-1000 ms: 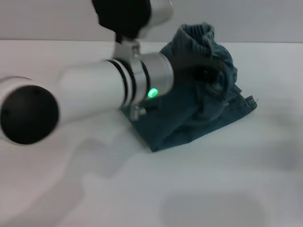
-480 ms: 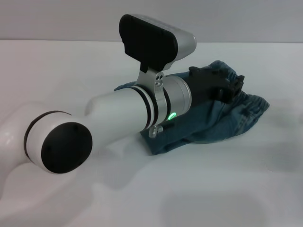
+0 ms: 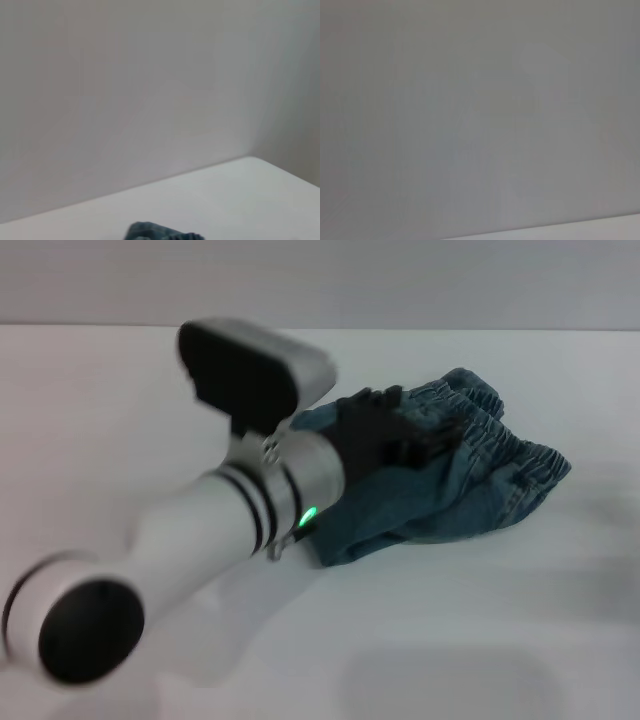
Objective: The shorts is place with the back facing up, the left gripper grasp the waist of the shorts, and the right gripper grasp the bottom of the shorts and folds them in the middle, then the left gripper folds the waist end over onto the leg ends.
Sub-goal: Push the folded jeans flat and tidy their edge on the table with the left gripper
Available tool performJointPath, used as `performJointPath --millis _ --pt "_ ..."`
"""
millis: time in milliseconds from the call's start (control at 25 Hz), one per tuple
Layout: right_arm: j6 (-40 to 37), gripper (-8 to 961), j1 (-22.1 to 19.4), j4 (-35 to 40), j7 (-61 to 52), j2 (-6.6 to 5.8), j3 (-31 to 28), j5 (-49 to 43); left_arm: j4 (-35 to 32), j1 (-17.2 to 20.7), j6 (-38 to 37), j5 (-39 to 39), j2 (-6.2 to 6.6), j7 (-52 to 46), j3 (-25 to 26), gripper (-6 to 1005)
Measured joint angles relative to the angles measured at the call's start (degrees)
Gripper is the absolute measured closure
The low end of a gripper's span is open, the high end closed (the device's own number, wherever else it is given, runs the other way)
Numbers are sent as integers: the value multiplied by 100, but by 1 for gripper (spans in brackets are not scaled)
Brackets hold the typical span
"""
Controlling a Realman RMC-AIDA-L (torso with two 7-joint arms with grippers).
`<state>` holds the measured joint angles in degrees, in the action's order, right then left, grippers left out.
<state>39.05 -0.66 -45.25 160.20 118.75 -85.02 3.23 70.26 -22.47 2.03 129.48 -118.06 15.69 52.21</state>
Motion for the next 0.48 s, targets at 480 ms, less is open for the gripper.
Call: performJointPath --millis 480 --pt "25 954 59 56 -6 -1 -2 -10 -552 593 -1871 522 18 126 -1167 461"
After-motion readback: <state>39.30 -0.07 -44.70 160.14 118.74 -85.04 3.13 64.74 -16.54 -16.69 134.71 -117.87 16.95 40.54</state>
